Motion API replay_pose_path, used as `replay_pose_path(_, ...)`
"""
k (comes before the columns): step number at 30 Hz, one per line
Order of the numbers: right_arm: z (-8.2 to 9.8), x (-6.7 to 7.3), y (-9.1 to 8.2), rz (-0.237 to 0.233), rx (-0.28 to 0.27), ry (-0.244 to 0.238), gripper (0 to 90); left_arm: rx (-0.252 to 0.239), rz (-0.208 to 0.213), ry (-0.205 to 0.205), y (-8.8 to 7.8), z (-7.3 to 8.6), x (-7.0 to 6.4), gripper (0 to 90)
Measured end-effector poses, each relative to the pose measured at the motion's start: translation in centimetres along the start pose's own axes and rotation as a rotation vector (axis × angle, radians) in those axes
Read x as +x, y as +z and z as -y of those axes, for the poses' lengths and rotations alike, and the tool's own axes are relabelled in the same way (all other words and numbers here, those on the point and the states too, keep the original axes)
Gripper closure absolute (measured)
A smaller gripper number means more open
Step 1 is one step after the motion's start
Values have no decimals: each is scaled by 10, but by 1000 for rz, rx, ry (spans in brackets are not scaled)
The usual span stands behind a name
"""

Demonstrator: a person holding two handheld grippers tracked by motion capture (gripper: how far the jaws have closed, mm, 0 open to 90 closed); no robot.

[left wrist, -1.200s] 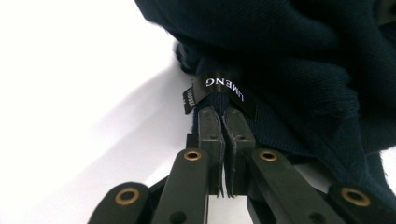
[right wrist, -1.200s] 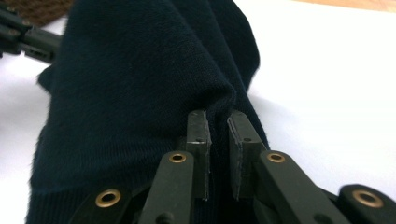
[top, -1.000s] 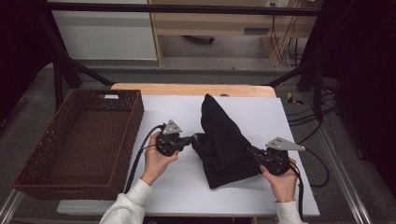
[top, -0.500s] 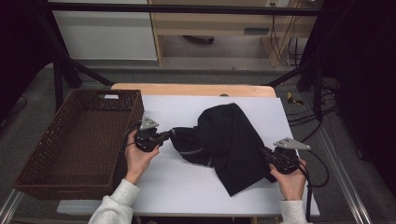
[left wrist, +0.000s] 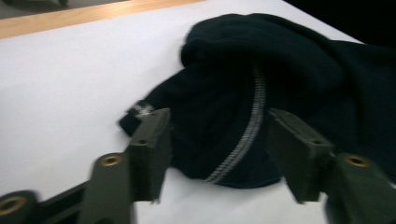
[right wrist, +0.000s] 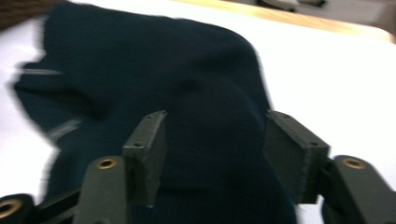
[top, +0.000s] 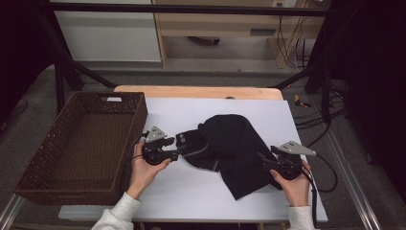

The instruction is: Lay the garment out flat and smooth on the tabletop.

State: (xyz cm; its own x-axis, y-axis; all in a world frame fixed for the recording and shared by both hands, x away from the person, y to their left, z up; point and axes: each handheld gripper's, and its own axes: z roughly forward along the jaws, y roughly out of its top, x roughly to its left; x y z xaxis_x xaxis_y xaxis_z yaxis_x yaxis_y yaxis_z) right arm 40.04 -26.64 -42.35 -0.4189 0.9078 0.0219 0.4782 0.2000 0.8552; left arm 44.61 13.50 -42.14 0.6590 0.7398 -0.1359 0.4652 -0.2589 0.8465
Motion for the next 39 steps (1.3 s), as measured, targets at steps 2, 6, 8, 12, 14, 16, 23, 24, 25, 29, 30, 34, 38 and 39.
replay_pose_path(2,-3,8,2,-42,-6,-15,358,14,13,11,6,2,-7,339)
replay_pose_path(6,-3,29,15,-114,28,-45,292,67,30,31,28,9,-19,333)
replay_pose_path(8,-1,38,26,-129,64,-72,262,103,39,34,42,12,-23,333)
replay_pose_path(12,6,47,39,-136,117,-78,242,157,34,49,61,18,-26,378)
replay_pose_path(14,9,49,43,-128,143,-93,256,177,22,63,68,21,-27,421)
replay_pose_path(16,12,50,48,-112,157,-111,303,178,17,69,72,23,-27,468)
replay_pose_path(23,15,49,49,-87,203,-136,696,190,-4,108,68,23,-21,777)
replay_pose_path(24,14,49,48,-90,208,-130,763,191,0,108,67,23,-20,796)
replay_pose_path(25,13,48,47,-94,209,-126,798,193,6,106,66,23,-19,810)
replay_pose_path(29,7,43,35,-125,195,-100,851,171,27,83,51,12,-15,826)
replay_pose_path(30,5,42,32,-130,185,-93,853,158,24,85,44,8,-13,827)
replay_pose_path(34,-5,37,16,-147,145,-80,857,75,-2,55,12,-11,-2,830)
replay_pose_path(38,-15,34,-3,-191,84,-65,859,39,-70,19,-13,-26,13,832)
replay_pose_path(39,-18,35,-7,-209,75,-54,859,35,-83,3,-17,-28,17,831)
